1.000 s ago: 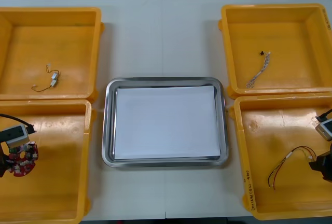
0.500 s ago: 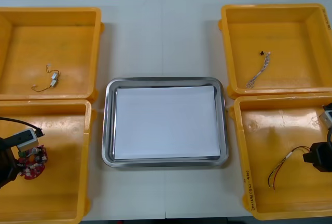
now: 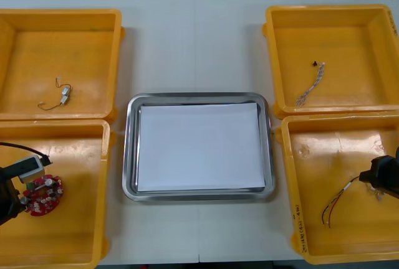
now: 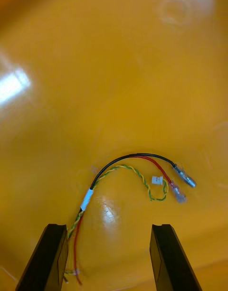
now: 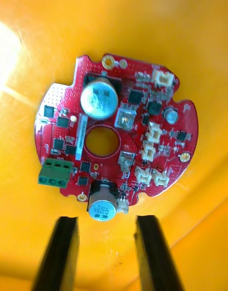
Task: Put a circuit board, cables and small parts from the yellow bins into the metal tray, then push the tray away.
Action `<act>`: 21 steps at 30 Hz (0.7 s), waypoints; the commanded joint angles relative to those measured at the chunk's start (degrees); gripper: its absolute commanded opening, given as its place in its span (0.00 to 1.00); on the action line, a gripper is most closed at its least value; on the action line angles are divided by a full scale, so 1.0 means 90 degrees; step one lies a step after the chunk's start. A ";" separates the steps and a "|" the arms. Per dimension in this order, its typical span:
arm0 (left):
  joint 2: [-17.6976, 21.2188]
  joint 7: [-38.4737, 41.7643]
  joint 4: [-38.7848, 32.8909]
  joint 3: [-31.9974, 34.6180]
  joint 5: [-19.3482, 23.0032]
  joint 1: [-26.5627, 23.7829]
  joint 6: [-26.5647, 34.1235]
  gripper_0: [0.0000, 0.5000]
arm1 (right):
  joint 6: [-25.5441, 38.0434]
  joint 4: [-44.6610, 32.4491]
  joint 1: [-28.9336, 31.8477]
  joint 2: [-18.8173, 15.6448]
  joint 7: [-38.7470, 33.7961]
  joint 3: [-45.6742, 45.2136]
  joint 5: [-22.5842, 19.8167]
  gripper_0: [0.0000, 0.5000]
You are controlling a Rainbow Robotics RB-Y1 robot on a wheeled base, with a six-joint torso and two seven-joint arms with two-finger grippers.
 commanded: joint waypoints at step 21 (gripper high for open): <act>-0.0097 0.1661 -0.0413 0.0710 0.0091 -0.0270 0.0549 1.00 | -0.0174 -0.0013 -0.0515 0.0224 -0.1904 0.1116 0.0818 1.00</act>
